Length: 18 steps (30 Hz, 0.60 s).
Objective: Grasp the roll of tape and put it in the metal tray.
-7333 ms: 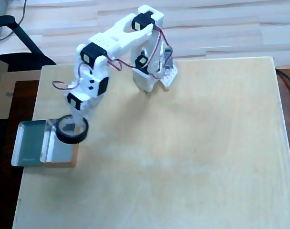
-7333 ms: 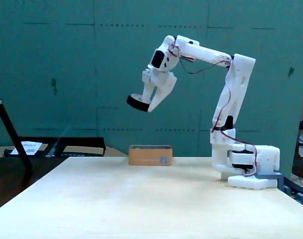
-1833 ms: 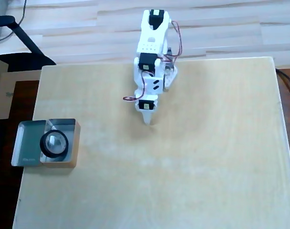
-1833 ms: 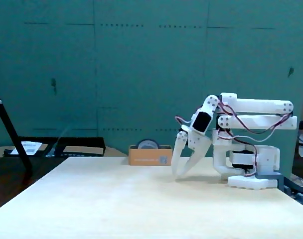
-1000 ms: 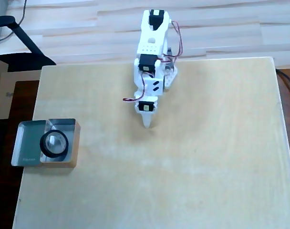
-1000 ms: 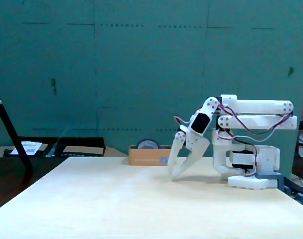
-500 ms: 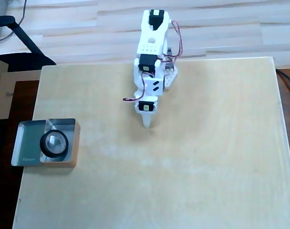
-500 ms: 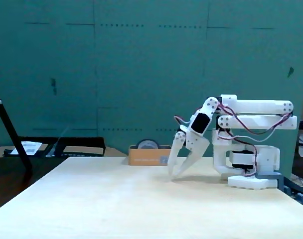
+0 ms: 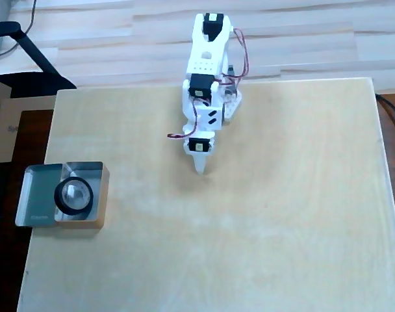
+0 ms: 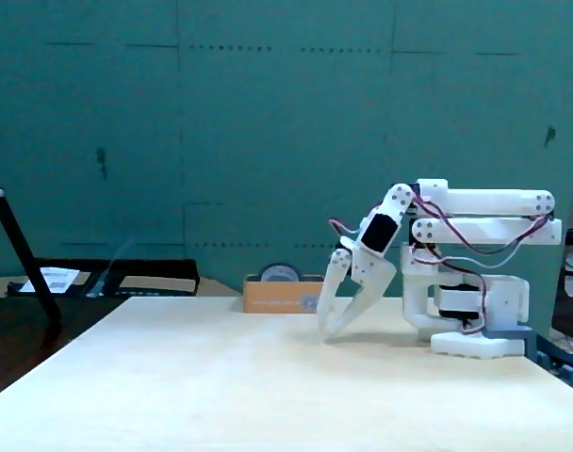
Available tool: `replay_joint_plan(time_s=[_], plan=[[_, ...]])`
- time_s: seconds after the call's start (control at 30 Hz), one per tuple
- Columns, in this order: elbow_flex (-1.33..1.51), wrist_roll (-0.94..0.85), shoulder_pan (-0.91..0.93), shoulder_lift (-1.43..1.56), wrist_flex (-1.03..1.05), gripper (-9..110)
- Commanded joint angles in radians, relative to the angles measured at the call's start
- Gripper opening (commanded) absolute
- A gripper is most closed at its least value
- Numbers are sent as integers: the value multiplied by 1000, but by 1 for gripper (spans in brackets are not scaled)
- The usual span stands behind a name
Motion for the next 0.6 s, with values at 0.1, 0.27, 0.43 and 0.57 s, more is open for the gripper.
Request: replay_joint_plan(time_s=[0.1, 0.27, 0.43, 0.57], plan=[[-2, 5, 0, 298, -15, 0], [20, 3, -5, 299, -77, 0], [21, 3, -5, 299, -86, 0], [21, 3, -3, 299, -86, 0]])
